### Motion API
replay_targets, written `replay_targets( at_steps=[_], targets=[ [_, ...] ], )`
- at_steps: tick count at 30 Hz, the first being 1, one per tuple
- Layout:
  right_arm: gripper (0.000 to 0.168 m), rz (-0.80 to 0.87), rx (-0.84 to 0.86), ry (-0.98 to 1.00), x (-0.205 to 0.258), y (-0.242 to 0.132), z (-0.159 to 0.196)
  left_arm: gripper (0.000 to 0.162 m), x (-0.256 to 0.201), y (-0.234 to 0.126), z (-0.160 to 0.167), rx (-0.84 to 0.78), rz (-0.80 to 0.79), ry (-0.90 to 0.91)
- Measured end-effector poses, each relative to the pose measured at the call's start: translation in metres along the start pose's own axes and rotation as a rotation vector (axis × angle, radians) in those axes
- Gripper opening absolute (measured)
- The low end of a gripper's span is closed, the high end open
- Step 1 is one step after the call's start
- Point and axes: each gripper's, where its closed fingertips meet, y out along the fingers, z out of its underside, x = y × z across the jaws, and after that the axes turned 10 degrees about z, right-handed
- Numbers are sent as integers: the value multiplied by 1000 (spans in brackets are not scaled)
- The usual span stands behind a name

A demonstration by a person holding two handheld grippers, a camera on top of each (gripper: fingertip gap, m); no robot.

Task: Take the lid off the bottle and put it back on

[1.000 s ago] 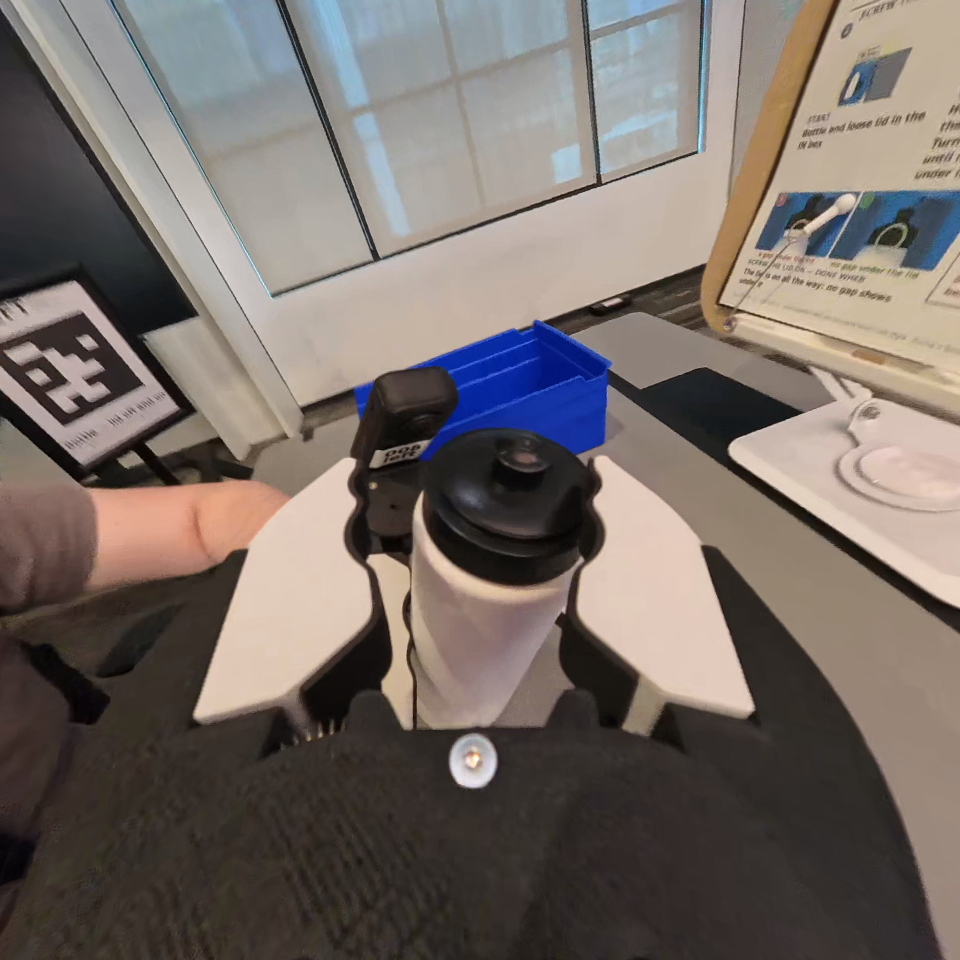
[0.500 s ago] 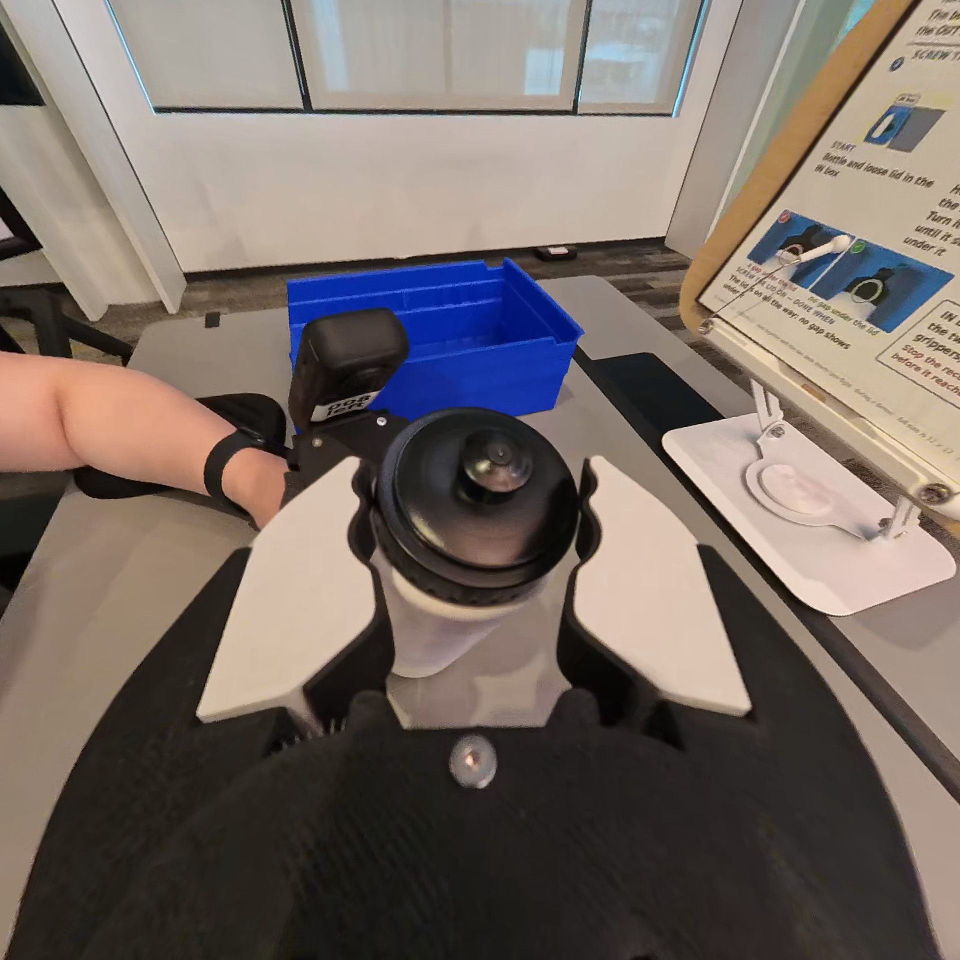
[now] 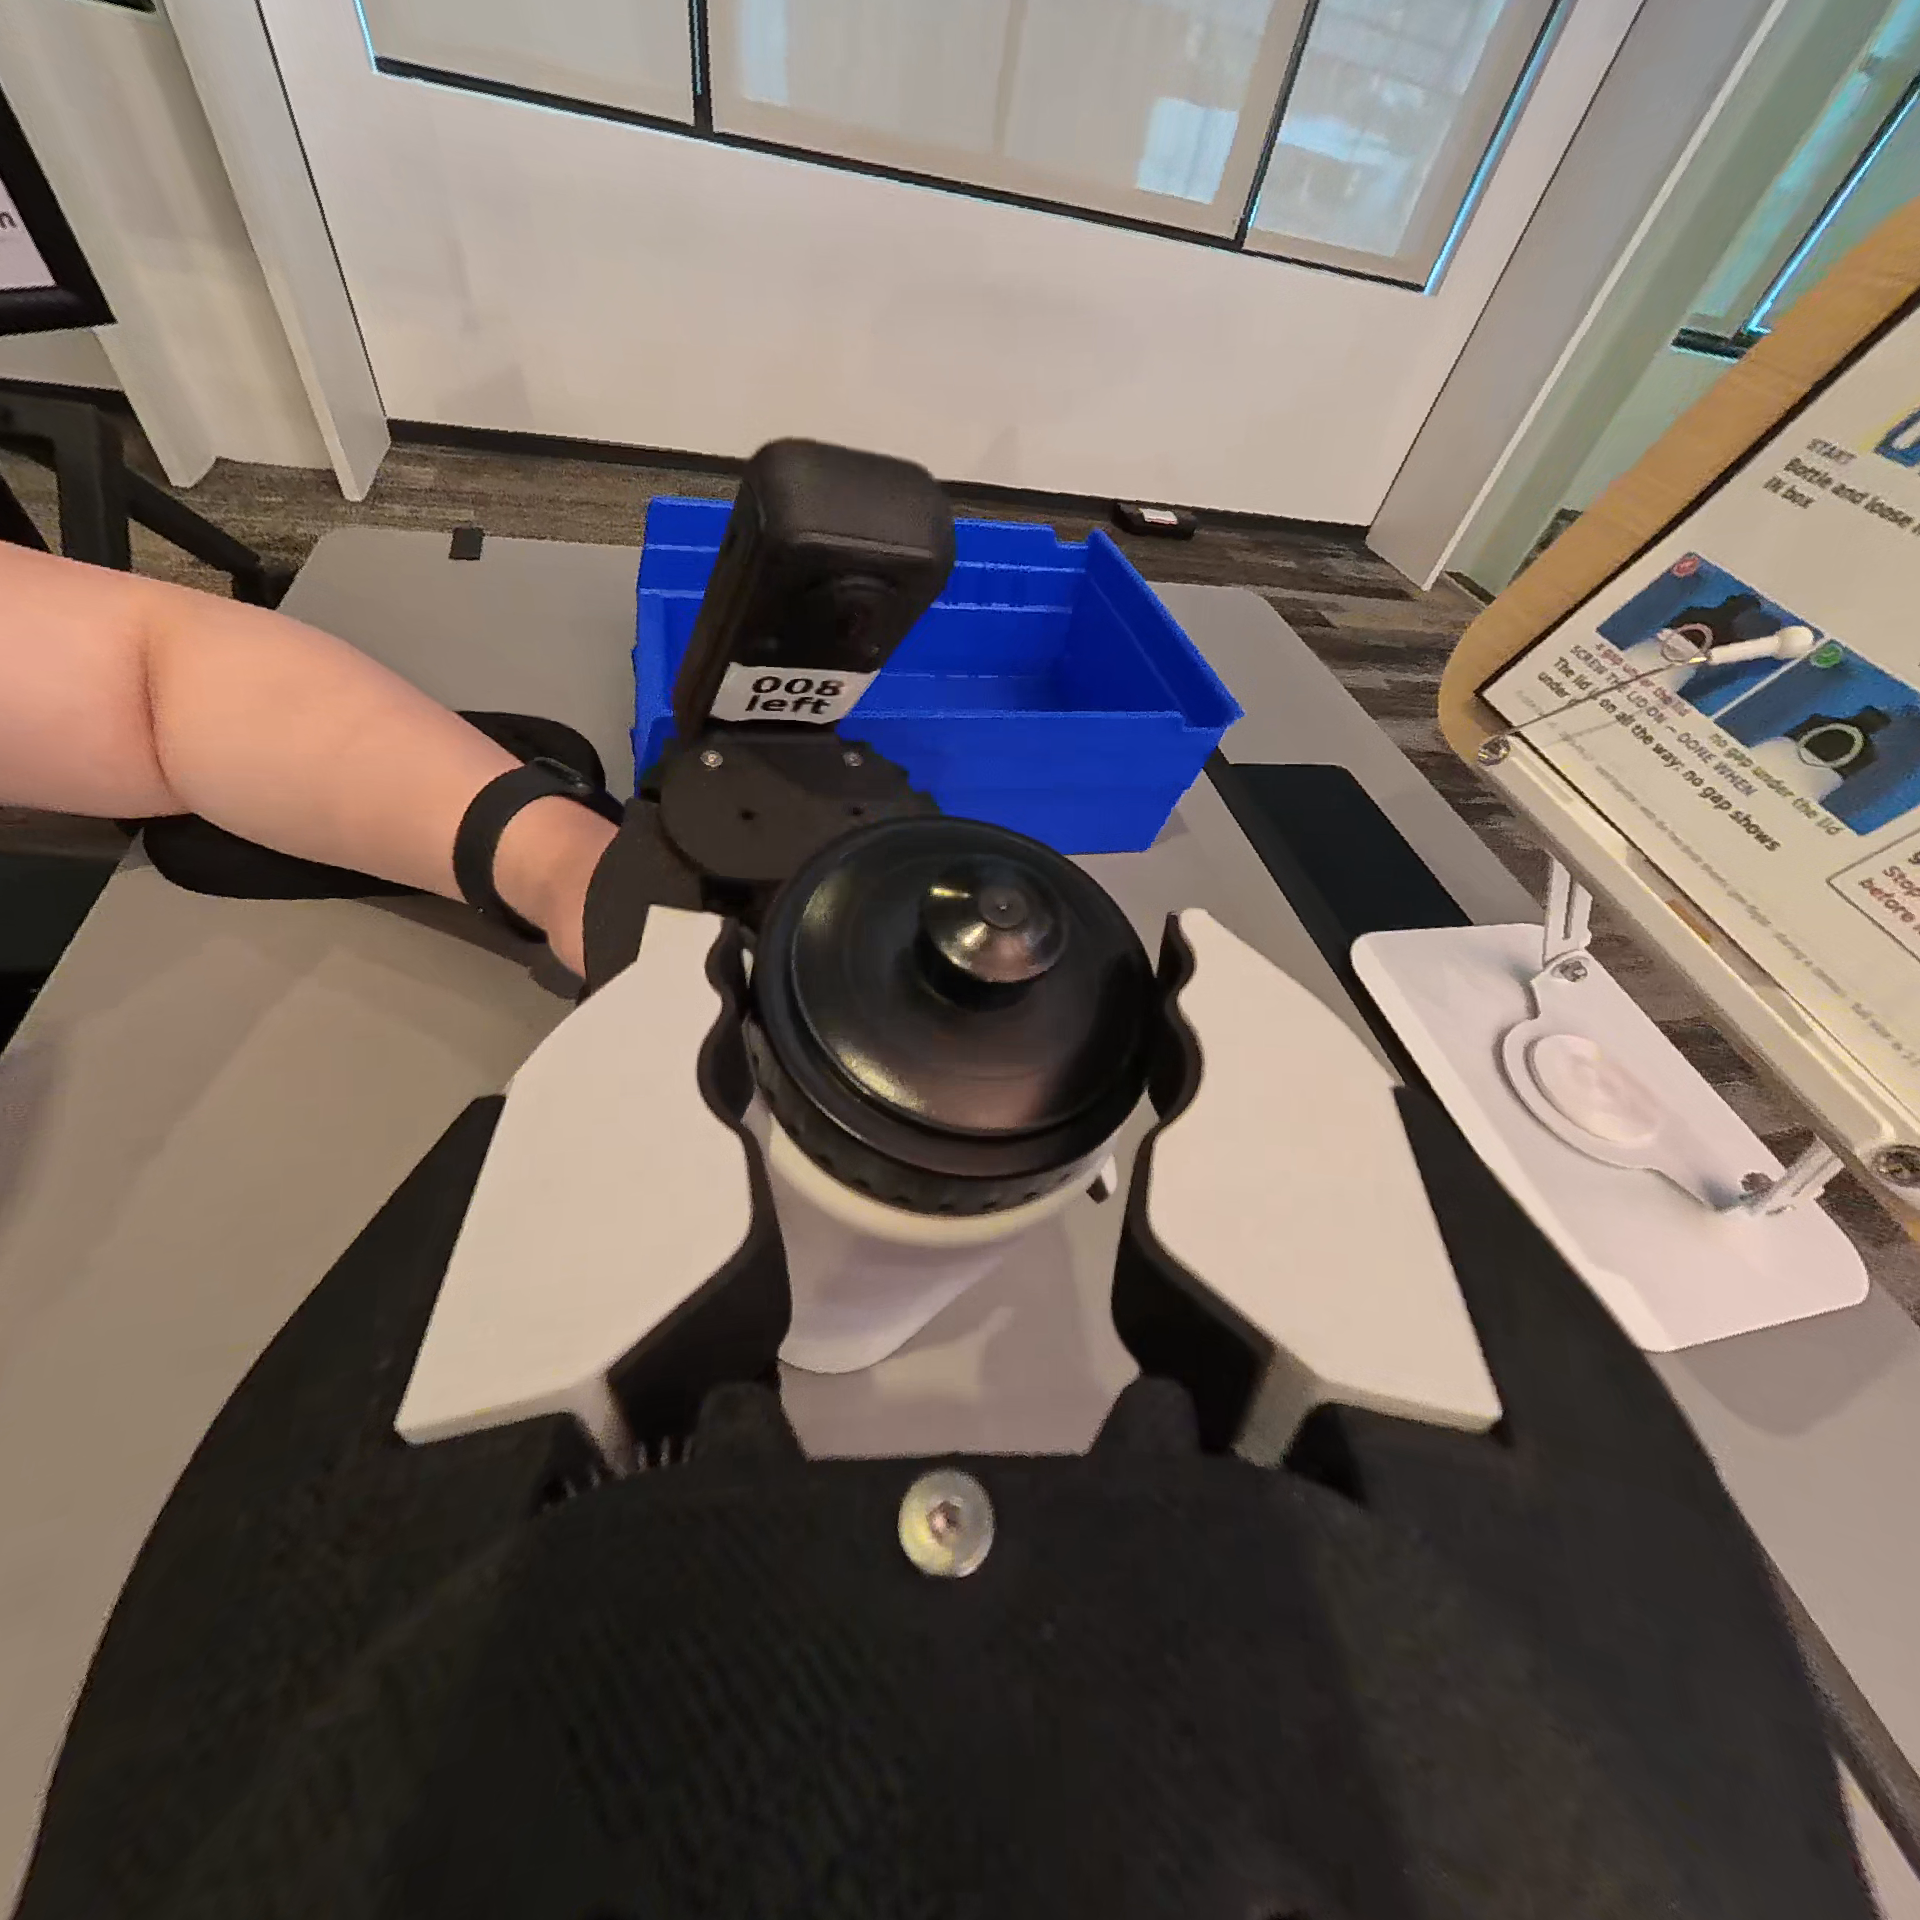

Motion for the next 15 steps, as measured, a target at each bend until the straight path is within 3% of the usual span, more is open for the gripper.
replay_targets(
  at_steps=[15],
  targets=[
    [74,-102,5,134,4,-3,1,97,0,-1,6,41,-7,44]
  ],
)
